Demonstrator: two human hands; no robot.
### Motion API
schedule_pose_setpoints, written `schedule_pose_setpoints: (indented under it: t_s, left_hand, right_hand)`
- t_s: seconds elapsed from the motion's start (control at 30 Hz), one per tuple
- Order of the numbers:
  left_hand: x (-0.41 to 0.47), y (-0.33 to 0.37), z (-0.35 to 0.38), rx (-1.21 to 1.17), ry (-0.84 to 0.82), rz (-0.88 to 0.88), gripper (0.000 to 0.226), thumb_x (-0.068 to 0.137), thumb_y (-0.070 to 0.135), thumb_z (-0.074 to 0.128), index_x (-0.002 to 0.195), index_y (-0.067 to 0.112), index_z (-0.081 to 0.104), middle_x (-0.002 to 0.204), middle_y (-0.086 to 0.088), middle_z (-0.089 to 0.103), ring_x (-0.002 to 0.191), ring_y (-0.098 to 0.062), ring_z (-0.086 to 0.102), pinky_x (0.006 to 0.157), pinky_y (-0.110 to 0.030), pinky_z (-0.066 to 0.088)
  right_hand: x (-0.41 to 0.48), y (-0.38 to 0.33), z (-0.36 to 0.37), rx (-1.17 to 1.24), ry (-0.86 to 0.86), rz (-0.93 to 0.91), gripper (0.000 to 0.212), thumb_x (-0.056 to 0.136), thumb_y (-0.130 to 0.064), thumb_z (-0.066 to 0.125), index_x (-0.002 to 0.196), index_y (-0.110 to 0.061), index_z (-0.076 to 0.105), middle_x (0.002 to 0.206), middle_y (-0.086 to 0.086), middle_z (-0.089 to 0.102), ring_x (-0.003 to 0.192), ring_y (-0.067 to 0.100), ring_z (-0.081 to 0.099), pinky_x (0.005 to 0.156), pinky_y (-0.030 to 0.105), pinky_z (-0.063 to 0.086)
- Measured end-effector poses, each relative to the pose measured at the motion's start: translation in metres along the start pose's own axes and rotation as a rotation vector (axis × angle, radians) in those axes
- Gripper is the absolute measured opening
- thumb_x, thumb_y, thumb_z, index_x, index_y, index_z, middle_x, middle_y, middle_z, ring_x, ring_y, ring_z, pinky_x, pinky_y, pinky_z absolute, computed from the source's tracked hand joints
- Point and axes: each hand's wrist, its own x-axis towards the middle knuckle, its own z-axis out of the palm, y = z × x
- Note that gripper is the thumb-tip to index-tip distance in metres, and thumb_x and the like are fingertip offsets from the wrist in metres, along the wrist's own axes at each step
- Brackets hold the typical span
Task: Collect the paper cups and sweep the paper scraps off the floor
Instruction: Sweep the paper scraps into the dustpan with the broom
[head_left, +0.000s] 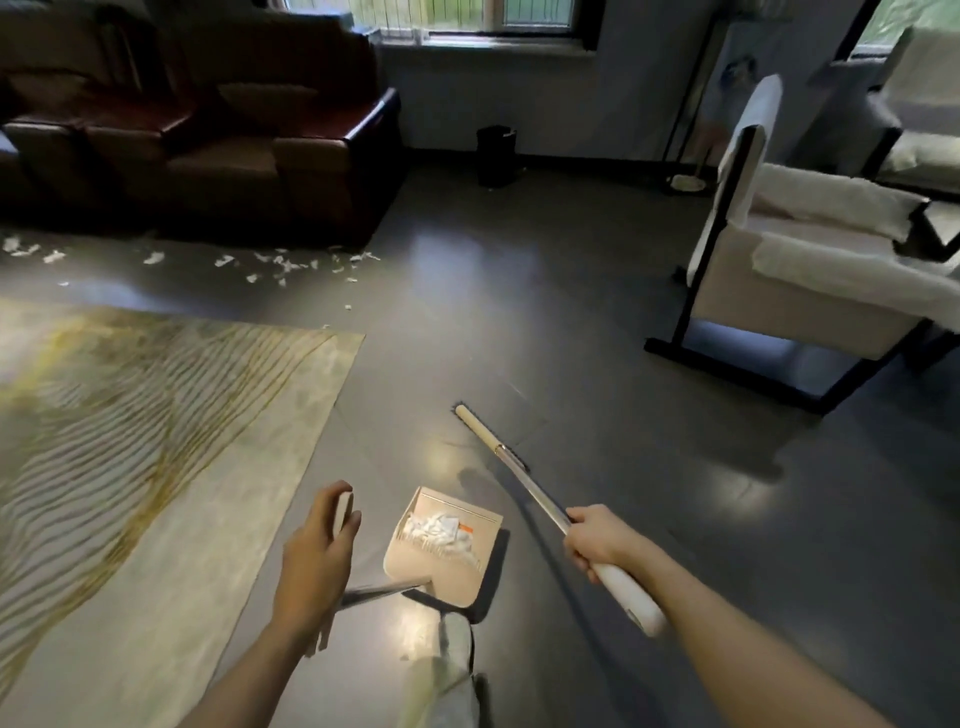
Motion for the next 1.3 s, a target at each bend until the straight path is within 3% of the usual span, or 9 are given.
schedule_pose_setpoints:
  t_s: [0.17,0.27,0.47,0.57,0.7,0.87,1.03,1.17,1.3]
  left_hand:
    - [0.139,0.022,0.004,-0.033,-0.008,0.038,0.023,0.094,0.020,0.055,0.116,0.027,0.050,0.081,-0.006,0.061,0.063,-0.016,0.055,0.060,-0.034,0.045]
    - [0.217,0.046,0.003,-0.032,-0.015,0.063,0.022,0.094,0.018,0.054,0.113,0.028,0.049,0.074,-0.007,0.059,0.059,-0.019,0.055,0.057,-0.038,0.046]
    - [0.373,0.089,0.025,-0.033,0.000,0.113,0.026,0.094,0.017,0.055,0.119,0.024,0.050,0.086,-0.008,0.062,0.064,-0.015,0.055,0.057,-0.030,0.039]
    - [0.462,0.107,0.051,-0.056,0.006,0.127,0.026,0.095,0.017,0.054,0.120,0.021,0.050,0.086,-0.006,0.061,0.067,-0.015,0.056,0.063,-0.031,0.042]
    - [0.582,0.144,0.085,-0.027,0.010,0.100,0.023,0.097,0.022,0.050,0.120,0.026,0.045,0.070,-0.006,0.057,0.057,-0.020,0.055,0.050,-0.030,0.045]
    - [0.719,0.190,0.108,0.003,0.059,0.122,0.026,0.096,0.023,0.052,0.120,0.028,0.043,0.075,-0.010,0.057,0.058,-0.025,0.057,0.059,-0.042,0.056]
    - [0.848,0.227,0.133,-0.079,0.094,0.131,0.024,0.096,0.020,0.052,0.118,0.028,0.046,0.075,-0.004,0.056,0.060,-0.024,0.056,0.058,-0.044,0.056]
    - [0.972,0.244,0.165,-0.104,0.059,0.137,0.025,0.096,0.021,0.052,0.119,0.028,0.047,0.078,-0.004,0.058,0.064,-0.023,0.058,0.059,-0.044,0.058]
    - [1.094,0.262,0.190,-0.111,0.020,0.157,0.023,0.096,0.023,0.051,0.110,0.040,0.043,0.076,-0.006,0.058,0.063,-0.025,0.058,0.060,-0.046,0.056]
  right_hand:
    - [0.075,-0.094,-0.029,0.091,0.007,0.007,0.048,0.085,0.003,0.044,0.131,-0.008,0.050,0.060,0.007,0.051,0.045,0.013,0.045,0.040,0.021,0.040]
    - [0.120,-0.153,-0.055,0.124,0.051,-0.016,0.049,0.083,0.005,0.044,0.130,-0.005,0.050,0.058,0.008,0.052,0.043,0.015,0.045,0.040,0.022,0.041]
    - [0.221,-0.258,-0.126,0.144,0.097,-0.032,0.052,0.079,0.008,0.046,0.129,-0.003,0.051,0.055,0.010,0.051,0.040,0.017,0.044,0.039,0.023,0.041]
    - [0.284,-0.305,-0.165,0.139,0.092,-0.046,0.053,0.078,0.007,0.047,0.130,-0.002,0.049,0.060,0.011,0.054,0.042,0.018,0.047,0.045,0.025,0.044]
    - [0.366,-0.374,-0.231,0.111,0.104,-0.073,0.055,0.079,0.004,0.049,0.133,-0.009,0.047,0.072,0.012,0.056,0.051,0.019,0.050,0.047,0.026,0.046]
    - [0.451,-0.471,-0.313,0.081,0.130,-0.097,0.052,0.080,0.003,0.051,0.131,-0.010,0.049,0.082,0.014,0.057,0.058,0.020,0.052,0.045,0.025,0.046]
    - [0.545,-0.562,-0.381,0.077,0.159,-0.107,0.048,0.080,0.005,0.050,0.126,-0.009,0.053,0.074,0.014,0.056,0.052,0.019,0.050,0.041,0.021,0.043]
    - [0.639,-0.635,-0.429,0.126,0.165,-0.093,0.035,0.080,0.006,0.048,0.109,-0.012,0.054,0.067,0.012,0.054,0.046,0.015,0.047,0.041,0.021,0.041]
    - [0.729,-0.710,-0.472,0.212,0.157,-0.071,0.051,0.081,0.008,0.048,0.129,-0.009,0.049,0.060,0.010,0.051,0.044,0.015,0.043,0.041,0.022,0.040]
